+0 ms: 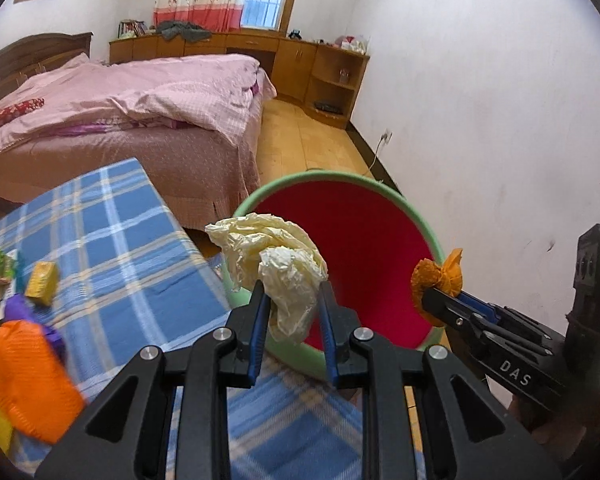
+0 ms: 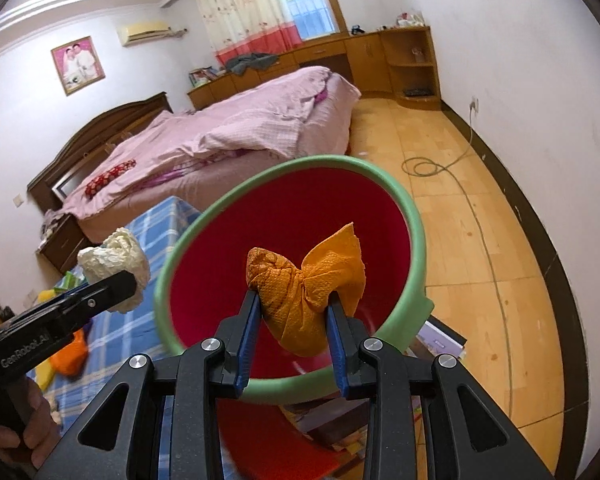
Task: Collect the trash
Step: 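Carry both items over the red bin and open both tools to drop them, then move the left tool to the orange box and grasp it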
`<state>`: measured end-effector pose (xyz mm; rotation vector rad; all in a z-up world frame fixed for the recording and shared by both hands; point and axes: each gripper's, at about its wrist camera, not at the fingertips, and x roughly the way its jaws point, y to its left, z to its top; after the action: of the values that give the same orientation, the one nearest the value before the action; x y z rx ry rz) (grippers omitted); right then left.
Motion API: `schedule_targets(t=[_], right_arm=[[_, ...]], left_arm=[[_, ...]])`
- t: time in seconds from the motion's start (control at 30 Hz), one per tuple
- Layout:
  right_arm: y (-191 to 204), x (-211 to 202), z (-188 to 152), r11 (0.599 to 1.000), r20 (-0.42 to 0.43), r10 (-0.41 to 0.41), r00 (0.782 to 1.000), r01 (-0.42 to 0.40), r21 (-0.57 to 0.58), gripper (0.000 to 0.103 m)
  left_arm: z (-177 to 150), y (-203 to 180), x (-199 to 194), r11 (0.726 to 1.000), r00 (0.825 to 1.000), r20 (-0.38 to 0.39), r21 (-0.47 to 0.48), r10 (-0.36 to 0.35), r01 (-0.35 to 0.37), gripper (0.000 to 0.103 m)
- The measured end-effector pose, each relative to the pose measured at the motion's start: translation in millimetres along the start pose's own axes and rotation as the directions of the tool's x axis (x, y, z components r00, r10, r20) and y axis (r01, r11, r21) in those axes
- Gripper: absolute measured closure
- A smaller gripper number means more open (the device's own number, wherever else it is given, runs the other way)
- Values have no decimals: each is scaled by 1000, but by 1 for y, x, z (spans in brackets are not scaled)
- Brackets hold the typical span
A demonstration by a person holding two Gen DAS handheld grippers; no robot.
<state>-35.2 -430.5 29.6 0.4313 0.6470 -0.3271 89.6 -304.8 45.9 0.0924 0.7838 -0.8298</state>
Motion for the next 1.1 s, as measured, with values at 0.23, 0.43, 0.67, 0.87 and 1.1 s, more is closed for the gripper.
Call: schedule_targets(t=[0.23, 0.43, 0.67, 0.87, 1.1], right_arm=[[-10, 17, -2, 1000, -21, -15, 1000, 15, 10, 67], [-15, 21, -2, 999, -21, -8, 1000, 9, 41, 59], [-16, 10, -3, 998, 1, 0, 1000, 0, 55, 44], [-13, -7, -3, 998, 32, -1, 999, -1, 69, 37], [1, -29, -11, 998, 74, 24, 997, -28, 63, 27]], left_arm=[[-3, 0, 29, 999, 998, -49, -18, 26, -26, 75], [-4, -4, 31, 998, 997, -40, 6, 65, -64, 50], [-2, -4, 24, 998, 997, -40, -10, 60, -61, 50], [-4, 1, 9, 997, 997, -37, -32, 66, -67, 50], [-12, 6, -23, 995, 996, -21, -63, 82, -83, 49]])
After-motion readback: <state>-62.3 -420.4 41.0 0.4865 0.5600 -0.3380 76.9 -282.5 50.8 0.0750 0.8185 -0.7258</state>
